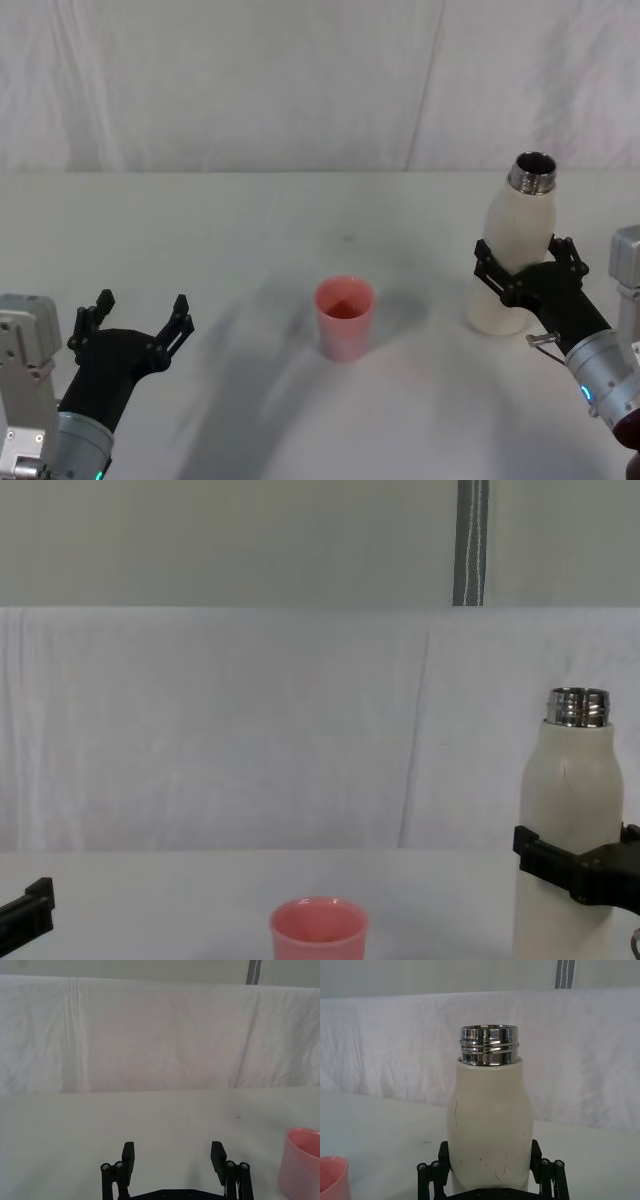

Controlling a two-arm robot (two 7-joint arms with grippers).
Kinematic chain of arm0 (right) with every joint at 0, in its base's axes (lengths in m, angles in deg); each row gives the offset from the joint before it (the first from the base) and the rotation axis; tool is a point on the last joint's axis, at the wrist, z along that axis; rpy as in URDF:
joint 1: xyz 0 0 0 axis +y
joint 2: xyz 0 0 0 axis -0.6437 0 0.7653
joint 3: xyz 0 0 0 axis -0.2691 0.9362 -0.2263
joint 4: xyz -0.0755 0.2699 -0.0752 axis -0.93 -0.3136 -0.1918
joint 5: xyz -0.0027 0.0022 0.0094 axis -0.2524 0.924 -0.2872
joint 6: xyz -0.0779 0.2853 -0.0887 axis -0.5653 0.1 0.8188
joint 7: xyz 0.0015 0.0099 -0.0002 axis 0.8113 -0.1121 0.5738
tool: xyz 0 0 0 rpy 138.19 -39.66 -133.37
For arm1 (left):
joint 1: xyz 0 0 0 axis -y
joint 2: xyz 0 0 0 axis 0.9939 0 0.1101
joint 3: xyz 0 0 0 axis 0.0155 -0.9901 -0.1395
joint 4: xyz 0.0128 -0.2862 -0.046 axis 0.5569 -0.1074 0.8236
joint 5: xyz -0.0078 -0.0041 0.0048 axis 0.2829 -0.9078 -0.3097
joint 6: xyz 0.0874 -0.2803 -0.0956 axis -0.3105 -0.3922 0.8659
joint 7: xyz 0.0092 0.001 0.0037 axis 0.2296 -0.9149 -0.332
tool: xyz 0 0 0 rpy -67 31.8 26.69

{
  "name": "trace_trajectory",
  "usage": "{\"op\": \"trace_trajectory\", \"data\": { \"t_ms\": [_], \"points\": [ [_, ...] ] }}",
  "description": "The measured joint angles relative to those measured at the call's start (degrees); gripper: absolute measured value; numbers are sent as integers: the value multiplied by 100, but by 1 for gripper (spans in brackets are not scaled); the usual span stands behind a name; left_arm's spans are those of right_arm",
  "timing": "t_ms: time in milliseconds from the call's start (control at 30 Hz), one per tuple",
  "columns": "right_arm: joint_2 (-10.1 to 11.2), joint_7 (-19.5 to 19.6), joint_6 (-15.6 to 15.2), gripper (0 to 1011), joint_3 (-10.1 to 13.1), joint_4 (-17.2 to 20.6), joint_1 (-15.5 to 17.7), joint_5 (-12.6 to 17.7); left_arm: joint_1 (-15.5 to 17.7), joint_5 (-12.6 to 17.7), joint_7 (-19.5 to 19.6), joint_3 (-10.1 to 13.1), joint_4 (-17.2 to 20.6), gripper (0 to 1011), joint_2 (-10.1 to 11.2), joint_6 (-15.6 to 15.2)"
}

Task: Grasp the thermos with one hand and pour water into the cup lid.

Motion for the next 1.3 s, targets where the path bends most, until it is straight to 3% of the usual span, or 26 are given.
{"op": "trace_trajectory", "data": {
  "t_ms": [1300],
  "points": [
    [-2,4,35,980,-23,-86,-28,22,0,0,0,0,0,1001,0,0]
  ]
}}
